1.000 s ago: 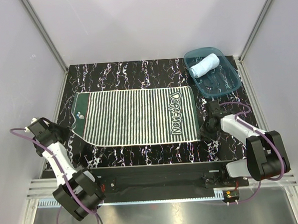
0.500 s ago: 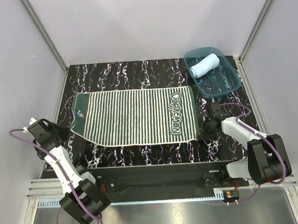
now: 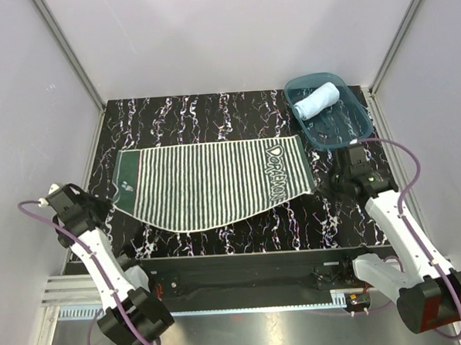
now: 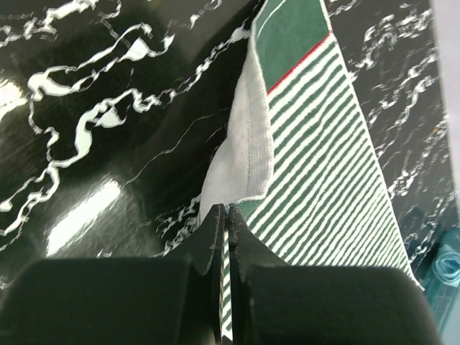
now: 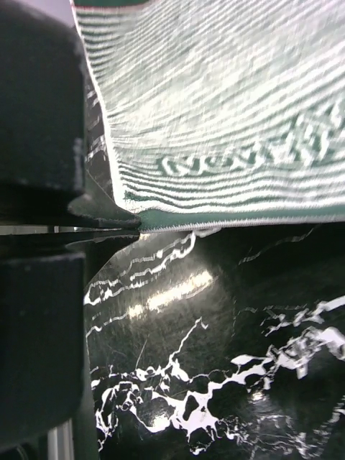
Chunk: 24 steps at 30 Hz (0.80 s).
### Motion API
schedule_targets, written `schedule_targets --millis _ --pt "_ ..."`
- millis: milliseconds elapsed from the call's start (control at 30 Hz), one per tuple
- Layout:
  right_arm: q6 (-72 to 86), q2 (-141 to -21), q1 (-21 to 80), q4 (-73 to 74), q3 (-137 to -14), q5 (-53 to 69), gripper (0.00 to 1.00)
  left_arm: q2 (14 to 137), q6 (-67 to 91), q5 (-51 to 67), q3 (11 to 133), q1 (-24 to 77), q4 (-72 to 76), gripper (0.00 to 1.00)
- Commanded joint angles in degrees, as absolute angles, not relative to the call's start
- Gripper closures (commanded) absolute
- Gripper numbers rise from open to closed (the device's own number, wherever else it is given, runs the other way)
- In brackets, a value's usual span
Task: Roll the towels
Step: Fold the towel
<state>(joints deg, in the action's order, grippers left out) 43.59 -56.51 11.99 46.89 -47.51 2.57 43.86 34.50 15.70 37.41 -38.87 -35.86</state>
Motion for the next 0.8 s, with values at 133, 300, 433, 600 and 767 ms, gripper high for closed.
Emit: schedule_targets --millis 133,300,433,600,767 --pt "43.9 -57.1 10.5 52.5 -55.6 -1.6 1.0 49.8 32.7 9.1 49.6 -36.1 -40.3 1.0" --pt "42.5 -66.7 9.4 47.5 -59.0 -0.2 1.0 58.2 32.4 11.4 55.0 -36.1 -38.6 1.0" --pt "41.2 -74.8 8.3 44.4 -64.3 -0.2 1.0 64.9 32.5 15.4 56.3 -35.9 -34.3 1.0" --pt "40.6 -85.3 7.2 41.2 -71.6 1.1 1.0 72.1 35.6 13.0 58.6 -31.7 -28.7 1.0" --pt "39.2 -94.1 6.6 41.6 -80.1 0.7 1.0 84.4 34.2 13.4 69.0 -27.5 -29.2 1.0"
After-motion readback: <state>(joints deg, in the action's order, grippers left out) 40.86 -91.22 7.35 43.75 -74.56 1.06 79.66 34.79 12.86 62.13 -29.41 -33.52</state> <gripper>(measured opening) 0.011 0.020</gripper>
